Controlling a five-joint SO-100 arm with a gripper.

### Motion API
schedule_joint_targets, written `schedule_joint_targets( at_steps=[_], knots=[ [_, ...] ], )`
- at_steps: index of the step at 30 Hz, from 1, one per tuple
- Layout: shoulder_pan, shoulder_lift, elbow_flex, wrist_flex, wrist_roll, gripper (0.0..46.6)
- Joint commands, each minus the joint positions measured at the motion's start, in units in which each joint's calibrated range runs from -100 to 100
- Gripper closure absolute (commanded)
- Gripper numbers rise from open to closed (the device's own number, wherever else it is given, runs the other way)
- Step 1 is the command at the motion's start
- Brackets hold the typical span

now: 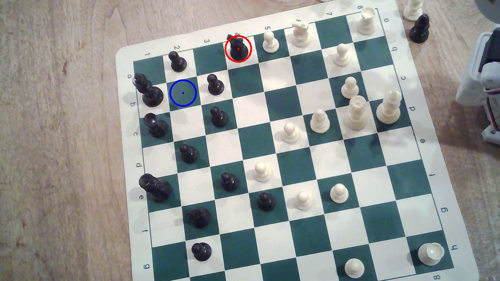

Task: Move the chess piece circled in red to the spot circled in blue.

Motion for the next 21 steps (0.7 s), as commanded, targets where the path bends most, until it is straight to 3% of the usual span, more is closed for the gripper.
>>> schedule_joint_targets(
  at_steps=[1, 3, 11, 15, 21],
  knots=[
    [2.87, 0.05, -6.96, 20.13, -0.49, 46.0],
    [5.53, -0.03, -6.69, 26.92, -2.83, 46.4],
    [-0.26, 17.79, -11.85, 28.81, -3.76, 46.2],
    [-0.65, 31.8, -20.47, 29.95, -5.67, 43.4],
    [-3.07, 47.42, -31.62, 34.79, -5.71, 39.7]
  ],
)
